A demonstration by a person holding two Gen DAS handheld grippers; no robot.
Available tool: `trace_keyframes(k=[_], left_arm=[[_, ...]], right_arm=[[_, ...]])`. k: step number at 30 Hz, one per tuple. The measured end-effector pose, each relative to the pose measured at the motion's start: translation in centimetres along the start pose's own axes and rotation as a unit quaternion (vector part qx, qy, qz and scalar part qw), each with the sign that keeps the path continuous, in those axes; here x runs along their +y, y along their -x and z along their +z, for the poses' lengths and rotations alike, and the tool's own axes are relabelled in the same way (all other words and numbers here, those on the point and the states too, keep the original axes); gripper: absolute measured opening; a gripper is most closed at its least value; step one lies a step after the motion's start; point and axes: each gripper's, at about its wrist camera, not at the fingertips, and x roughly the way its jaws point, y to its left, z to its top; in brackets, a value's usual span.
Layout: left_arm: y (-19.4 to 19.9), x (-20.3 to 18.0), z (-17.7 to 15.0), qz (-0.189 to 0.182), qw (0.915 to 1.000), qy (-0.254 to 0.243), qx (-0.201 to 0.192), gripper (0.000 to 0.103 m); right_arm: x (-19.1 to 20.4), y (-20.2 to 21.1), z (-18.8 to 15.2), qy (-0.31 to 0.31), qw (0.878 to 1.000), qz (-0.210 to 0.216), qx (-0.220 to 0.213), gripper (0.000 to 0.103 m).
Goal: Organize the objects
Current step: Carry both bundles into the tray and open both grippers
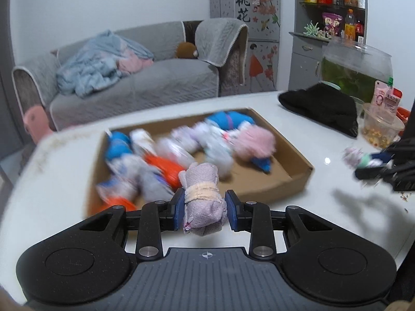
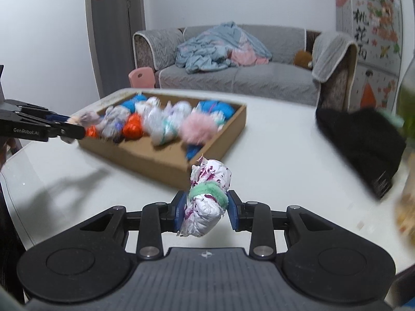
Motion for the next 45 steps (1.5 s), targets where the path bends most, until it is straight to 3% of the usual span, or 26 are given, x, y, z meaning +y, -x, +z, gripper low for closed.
trace_keyframes(k=[8, 19, 30, 45], left_arm=[[1.2, 3.0, 4.8, 0.019, 0.9992, -0.022, -0.025, 0.039], [-0.2, 1.3, 9.2, -0.012, 0.997, -0.069, -0.033, 0.04], [-3.4, 0.0, 8.2, -0.047, 0.9969, -0.063, 0.002, 0.04], [-8.9, 0.1, 4.5, -0.062, 0.995, -0.041, 0.066, 0.04]], right_arm=[[-1.6, 1.1, 5.4, 0.029, 0.999, 0.003, -0.045, 0.031], [0.7, -1.1, 10.7, 0.092, 0.992, 0.045, -0.068, 0.031], [2.8, -4.6, 11.7, 0.114, 0.99, 0.079, -0.03, 0.031], [3.0, -9.2, 9.5, 0.106, 0.989, 0.097, 0.033, 0.031]])
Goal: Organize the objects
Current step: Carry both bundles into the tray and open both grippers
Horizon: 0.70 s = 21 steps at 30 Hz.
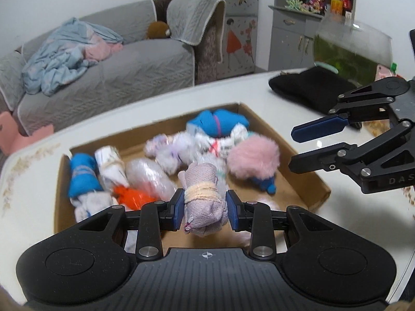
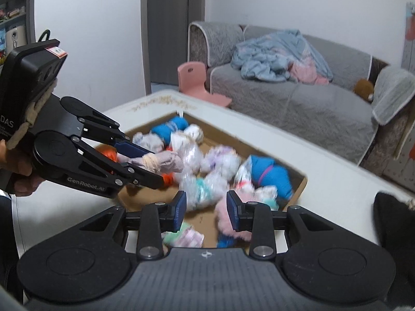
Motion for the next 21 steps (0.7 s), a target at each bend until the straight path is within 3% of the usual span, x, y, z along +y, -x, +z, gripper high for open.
trace_keyframes(k=[10, 21], left_arm=[[-2.5, 0.7, -1.5, -0.011, 0.9989, 0.019, 0.041, 0.04], [-3.0, 1.7, -1.8, -0.02, 0.9967, 0.053, 0.058, 0.042]], right_arm=[[0.7, -2.1, -1.8, 0.001, 0.999, 0.02, 0.045, 0.031], [1.5, -3.8, -1.6, 0.011, 0.997, 0.044, 0.061, 0.031]])
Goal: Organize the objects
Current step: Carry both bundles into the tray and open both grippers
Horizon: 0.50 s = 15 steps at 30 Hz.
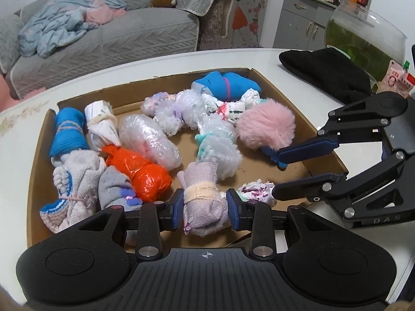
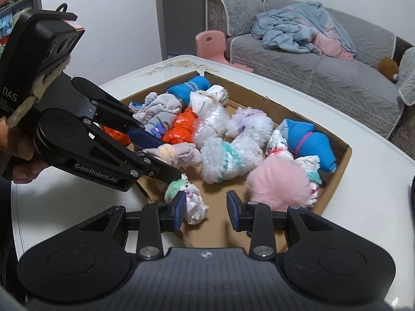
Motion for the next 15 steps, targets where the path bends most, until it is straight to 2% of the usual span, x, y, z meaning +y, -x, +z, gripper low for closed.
trace_keyframes(k=[4, 8, 12, 15], left_arm=[[0.4, 0.3, -0.1, 0.03, 0.9995, 0.004, 0.002, 0.043], [-0.3, 0.4, -0.7, 0.02, 0.9995, 0.006, 0.024, 0.042], [-0.7, 0.9, -0.5, -0.005, 0.9992, 0.031, 0.025, 0.041], [-0.9, 0.1, -0.2, -0.007, 0.9994, 0.022, 0.026, 0.042]], right_arm=[[0.3, -0.3, 0.4, 0.009, 1.0, 0.005, 0.005, 0.032], [0.9, -1.3, 0.8, 0.019, 1.0, 0.015, 0.011, 0.032], [1.1, -1.7, 0.8, 0.016, 1.0, 0.015, 0.013, 0.032], [1.1, -1.4, 0.6, 0.017, 1.0, 0.007, 0.017, 0.033]])
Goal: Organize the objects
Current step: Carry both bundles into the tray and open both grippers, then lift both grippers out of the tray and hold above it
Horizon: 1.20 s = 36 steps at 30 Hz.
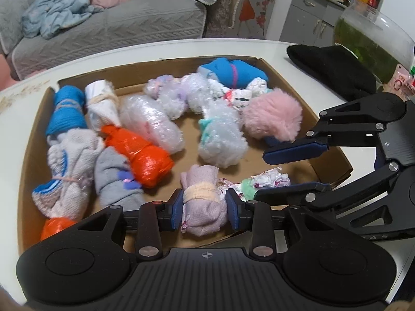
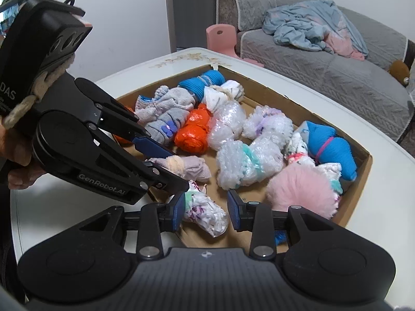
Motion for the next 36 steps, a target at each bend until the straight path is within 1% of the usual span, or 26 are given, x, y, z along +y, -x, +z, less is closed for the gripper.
trace_keyframes(k=[1, 2, 5, 7, 10, 12, 14, 16, 17, 18, 20, 21, 23, 25, 27, 30, 33, 36], left_arm=[[-0.2, -0.3, 0.2, -0.002, 1.0, -0.003, 0.002, 0.048], [-0.4, -0.4, 0.3, 0.0, 1.0, -0.004, 0.004, 0.051], [-0.6, -0.8, 0.5, 0.014, 0.9998, 0.001, 0.012, 0.063], [-0.7, -0.7, 0.6, 0.032, 0.9992, 0.017, 0.016, 0.076], [-0.8, 0.0, 0.5, 0.038, 0.9978, 0.048, 0.022, 0.084], [-0.9, 0.3, 0.5, 0.049, 0.9964, 0.064, 0.026, 0.088], [-0.8, 0.6, 0.5, 0.052, 0.9948, 0.082, 0.03, 0.09], [-0.7, 0.9, 0.6, 0.057, 0.9928, 0.1, 0.034, 0.091], [-0.7, 1.0, 0.7, 0.058, 0.9917, 0.109, 0.037, 0.092], [-0.8, 1.2, 0.8, 0.058, 0.99, 0.121, 0.043, 0.093], [-0.8, 1.5, 0.9, 0.058, 0.9858, 0.145, 0.061, 0.095], [-0.9, 1.6, 0.8, 0.056, 0.9844, 0.152, 0.067, 0.096], [-0.4, 1.6, 0.7, 0.055, 0.9838, 0.158, 0.064, 0.099], [0.4, 1.3, 0.6, 0.064, 0.9842, 0.156, 0.054, 0.102], [1.4, 1.0, 0.4, 0.067, 0.9851, 0.154, 0.039, 0.102], [2.4, 0.4, 0.2, 0.077, 0.986, 0.146, 0.025, 0.102], [3.3, 0.0, 0.1, 0.089, 0.9866, 0.136, 0.007, 0.102], [4.6, -0.8, -0.4, 0.116, 0.9869, 0.105, -0.04, 0.102]], right_arm=[[-0.1, 0.1, -0.1, 0.0, 1.0, -0.003, 0.002, 0.033], [-0.3, 0.1, -0.1, 0.0, 1.0, -0.007, 0.006, 0.033], [-0.8, 0.1, -0.2, -0.011, 1.0, -0.019, 0.014, 0.036], [-0.8, 0.2, -0.2, -0.014, 0.999, -0.024, 0.016, 0.037], [-1.0, 0.3, -0.1, -0.031, 0.999, -0.029, 0.015, 0.039], [-1.1, 0.3, -0.1, -0.042, 0.998, -0.039, 0.017, 0.041], [-1.2, 0.4, 0.0, -0.058, 0.997, -0.048, 0.019, 0.044], [-1.2, 0.6, 0.0, -0.074, 0.995, -0.06, 0.019, 0.053], [-1.2, 0.7, 0.0, -0.083, 0.994, -0.069, 0.018, 0.055], [-1.2, 0.8, 0.0, -0.092, 0.993, -0.075, 0.019, 0.062], [-1.2, 1.0, 0.0, -0.106, 0.99, -0.089, 0.018, 0.07], [-1.2, 1.0, 0.1, -0.113, 0.989, -0.098, 0.02, 0.079], [-1.3, 1.4, 0.0, -0.126, 0.986, -0.11, 0.017, 0.084], [-1.3, 2.0, -0.1, -0.137, 0.983, -0.118, 0.011, 0.092], [-1.2, 2.5, -0.1, -0.144, 0.981, -0.126, 0.002, 0.098], [-1.2, 3.1, -0.2, -0.157, 0.979, -0.127, -0.006, 0.102], [-0.8, 3.5, -0.3, -0.162, 0.979, -0.126, -0.011, 0.102], [-0.4, 3.9, -0.6, -0.175, 0.976, -0.124, -0.025, 0.102]])
